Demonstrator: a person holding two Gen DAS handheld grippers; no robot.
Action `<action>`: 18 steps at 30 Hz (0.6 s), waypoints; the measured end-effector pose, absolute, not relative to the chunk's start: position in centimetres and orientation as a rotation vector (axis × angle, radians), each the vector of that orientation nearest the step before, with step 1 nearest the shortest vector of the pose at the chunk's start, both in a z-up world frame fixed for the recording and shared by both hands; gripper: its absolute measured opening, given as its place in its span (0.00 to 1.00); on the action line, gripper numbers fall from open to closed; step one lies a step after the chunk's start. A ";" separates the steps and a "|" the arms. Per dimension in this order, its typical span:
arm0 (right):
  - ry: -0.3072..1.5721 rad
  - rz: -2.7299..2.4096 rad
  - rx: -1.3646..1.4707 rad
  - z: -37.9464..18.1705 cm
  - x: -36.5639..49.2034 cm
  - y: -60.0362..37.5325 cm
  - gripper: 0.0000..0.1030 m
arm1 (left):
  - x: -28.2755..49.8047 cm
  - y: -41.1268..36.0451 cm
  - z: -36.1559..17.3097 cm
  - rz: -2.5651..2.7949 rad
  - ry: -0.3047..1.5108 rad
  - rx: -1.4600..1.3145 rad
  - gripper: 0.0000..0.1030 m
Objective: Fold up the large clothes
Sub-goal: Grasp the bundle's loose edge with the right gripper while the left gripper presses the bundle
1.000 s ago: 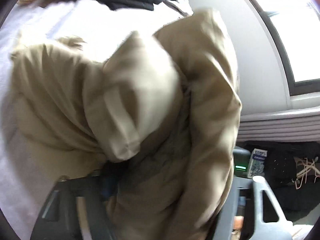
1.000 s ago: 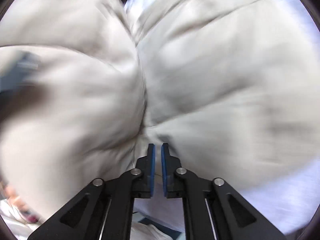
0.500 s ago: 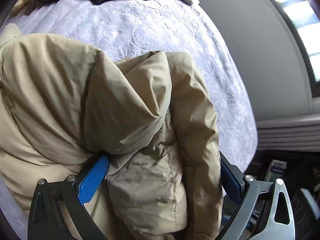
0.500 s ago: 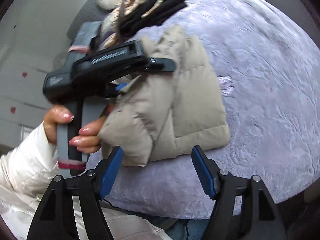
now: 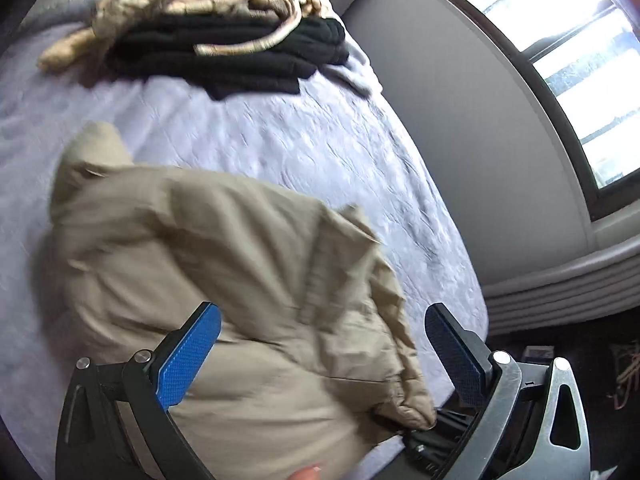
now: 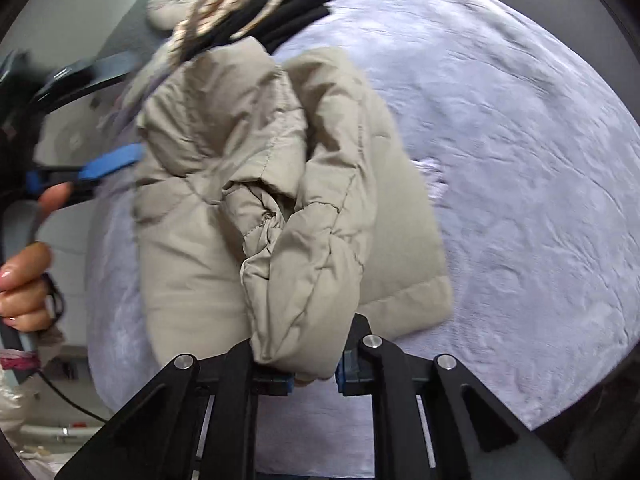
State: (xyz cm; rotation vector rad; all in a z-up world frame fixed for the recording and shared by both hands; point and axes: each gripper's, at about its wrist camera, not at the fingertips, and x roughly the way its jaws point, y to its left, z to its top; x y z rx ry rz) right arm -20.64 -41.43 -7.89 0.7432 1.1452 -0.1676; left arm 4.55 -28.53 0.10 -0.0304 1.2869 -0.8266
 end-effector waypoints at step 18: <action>1.171 -0.307 0.950 -11.9 -24.5 -48.2 0.33 | 4.3 -36.9 -8.5 -0.681 1.182 0.354 0.99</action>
